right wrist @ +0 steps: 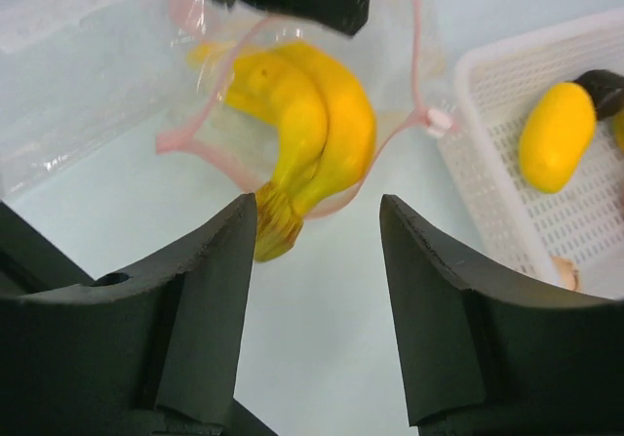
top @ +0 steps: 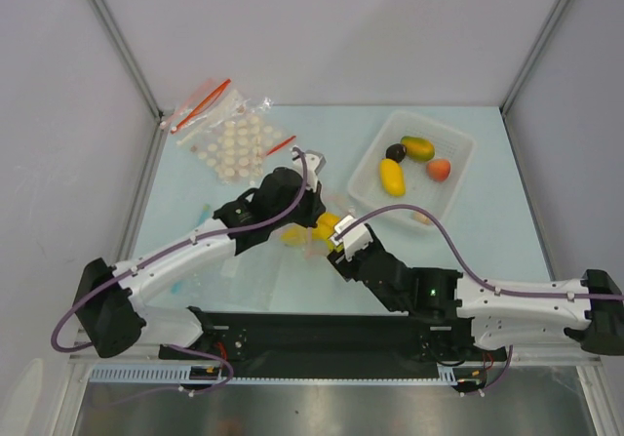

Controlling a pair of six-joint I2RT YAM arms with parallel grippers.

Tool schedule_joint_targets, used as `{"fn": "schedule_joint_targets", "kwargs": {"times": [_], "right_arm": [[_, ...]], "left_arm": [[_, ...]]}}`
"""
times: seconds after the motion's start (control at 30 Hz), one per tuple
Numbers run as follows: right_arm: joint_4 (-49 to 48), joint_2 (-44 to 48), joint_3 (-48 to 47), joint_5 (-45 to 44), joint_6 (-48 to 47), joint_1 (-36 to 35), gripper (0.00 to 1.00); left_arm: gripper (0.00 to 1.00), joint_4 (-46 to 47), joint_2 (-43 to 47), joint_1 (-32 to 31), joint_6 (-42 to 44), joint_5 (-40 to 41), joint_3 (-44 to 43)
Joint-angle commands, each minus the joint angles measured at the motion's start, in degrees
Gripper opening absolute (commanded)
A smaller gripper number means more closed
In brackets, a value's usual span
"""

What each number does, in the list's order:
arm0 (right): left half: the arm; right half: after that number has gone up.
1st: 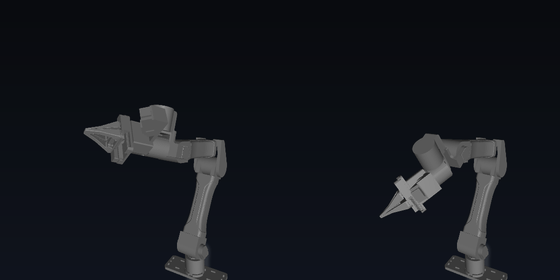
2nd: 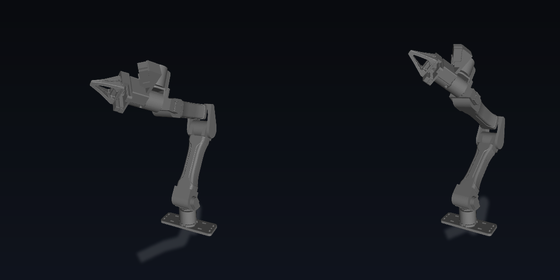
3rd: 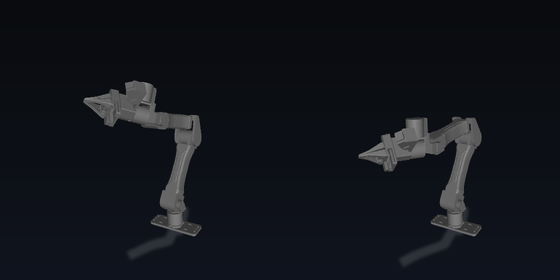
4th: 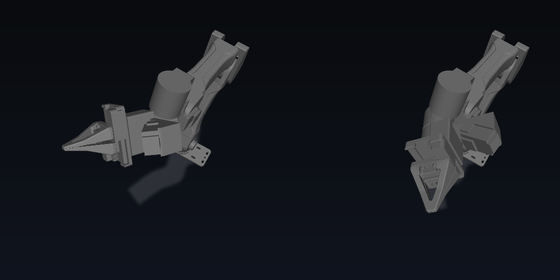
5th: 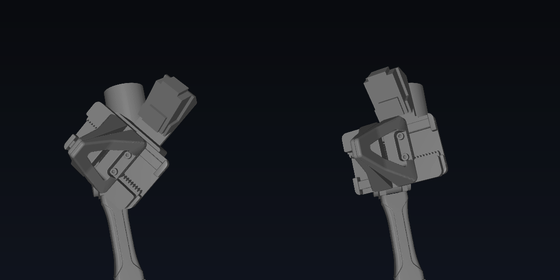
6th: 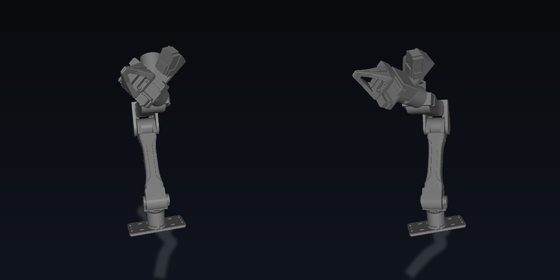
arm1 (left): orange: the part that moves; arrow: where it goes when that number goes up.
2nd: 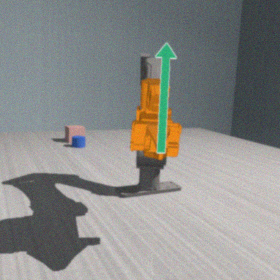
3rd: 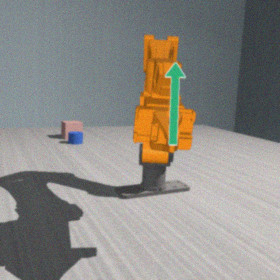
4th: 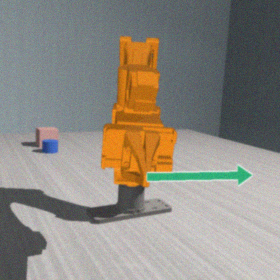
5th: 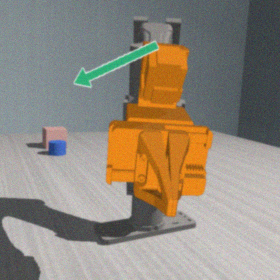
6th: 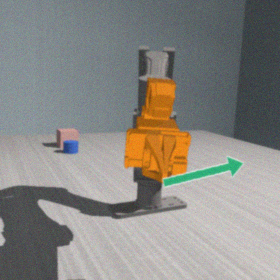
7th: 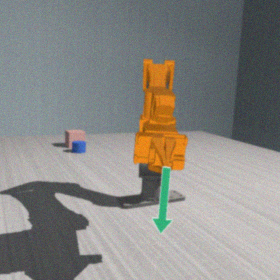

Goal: Place the food in the zip-top bag and seal the zipper
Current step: Place the fake fruit in the zipper food storage bag, then adjust the zipper food storage bag at the center of the board.

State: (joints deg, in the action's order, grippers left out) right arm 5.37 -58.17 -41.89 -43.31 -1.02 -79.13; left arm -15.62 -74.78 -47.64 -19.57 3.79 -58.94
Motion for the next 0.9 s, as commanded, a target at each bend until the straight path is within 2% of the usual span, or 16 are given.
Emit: {"fn": "schedule_joint_targets", "kwargs": {"times": [0.0,0.17,0.4,0.5,0.6,0.63,0.73,0.87], "right_arm": [[1.1,-2.5,0.5,7.6,2.5,1.3,0.59],[0.3,-7.9,-0.5,11.9,1.7,2.1,0.66],[-0.3,-14.1,-2.1,11.4,1.2,2.1,0.63],[-0.4,-15.4,-2.6,9.5,1.2,2.0,0.56],[-0.7,-14.7,-2.3,9.1,1.2,1.9,0.42],[-0.8,-14.3,-2.2,8.9,1.2,1.9,0.34],[-1.2,-12.0,-1.4,8.7,1.2,1.8,0.19],[-2.5,-8.5,0.1,8.2,1.5,2.0,0.07]], "left_arm": [[0.0,2.3,5.3,0.5,-1.3,5.5,0.9],[0.0,2.7,9.1,0.5,-1.8,8.1,2.6],[0.0,2.9,13.3,0.5,-2.3,7.1,3.6],[0.0,3.3,13.9,0.4,-2.5,5.7,3.9],[0.0,3.3,13.8,0.4,-2.4,4.6,3.9],[0.0,3.3,13.4,0.4,-2.4,4.5,4.0],[0.0,3.6,12.3,0.3,-1.7,3.9,3.9],[0.0,3.9,8.8,0.0,-1.7,2.4,3.6]]}}
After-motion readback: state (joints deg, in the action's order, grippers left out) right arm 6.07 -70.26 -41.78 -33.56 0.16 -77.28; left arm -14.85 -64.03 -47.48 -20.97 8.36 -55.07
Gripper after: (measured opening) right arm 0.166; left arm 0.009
